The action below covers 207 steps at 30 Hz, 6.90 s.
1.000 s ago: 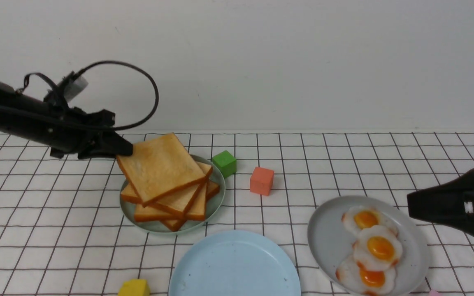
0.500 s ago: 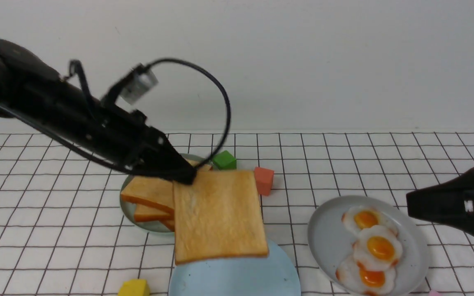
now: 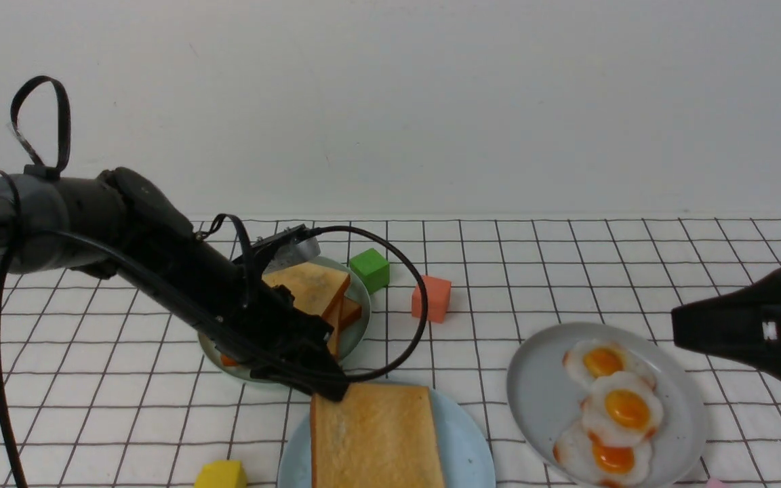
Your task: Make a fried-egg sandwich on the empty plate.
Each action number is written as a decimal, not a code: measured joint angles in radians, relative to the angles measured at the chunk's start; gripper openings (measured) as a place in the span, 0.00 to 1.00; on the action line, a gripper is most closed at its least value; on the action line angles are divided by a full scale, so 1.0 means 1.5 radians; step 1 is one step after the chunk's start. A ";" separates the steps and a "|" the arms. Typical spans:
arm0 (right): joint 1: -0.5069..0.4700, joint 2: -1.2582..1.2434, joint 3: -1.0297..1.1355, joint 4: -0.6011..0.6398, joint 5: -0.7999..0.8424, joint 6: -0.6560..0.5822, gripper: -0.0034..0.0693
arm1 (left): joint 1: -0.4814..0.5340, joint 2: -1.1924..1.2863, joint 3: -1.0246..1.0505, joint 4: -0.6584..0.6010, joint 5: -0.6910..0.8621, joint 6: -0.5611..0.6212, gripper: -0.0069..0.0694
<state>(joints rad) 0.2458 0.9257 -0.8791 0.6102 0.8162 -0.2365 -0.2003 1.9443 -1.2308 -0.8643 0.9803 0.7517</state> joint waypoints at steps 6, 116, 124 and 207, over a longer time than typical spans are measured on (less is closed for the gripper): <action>0.000 0.054 -0.001 -0.084 -0.013 0.124 0.43 | 0.000 0.000 -0.007 0.019 0.018 -0.010 0.58; 0.024 0.205 -0.132 -0.089 0.133 -0.007 0.71 | 0.165 -0.136 0.029 0.122 -0.161 -0.338 0.19; 0.035 0.200 -0.132 -0.075 0.135 -0.005 0.68 | 0.156 -0.031 -0.072 0.126 -0.147 -0.257 0.64; 0.035 -0.463 0.568 -0.155 -0.568 0.053 0.04 | -0.087 -0.729 0.112 0.234 0.145 -0.489 0.07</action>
<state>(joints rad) 0.2987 0.2307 -0.0264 0.3779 -0.0358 -0.1565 -0.3307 0.8503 -1.0630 -0.5135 1.1974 0.0188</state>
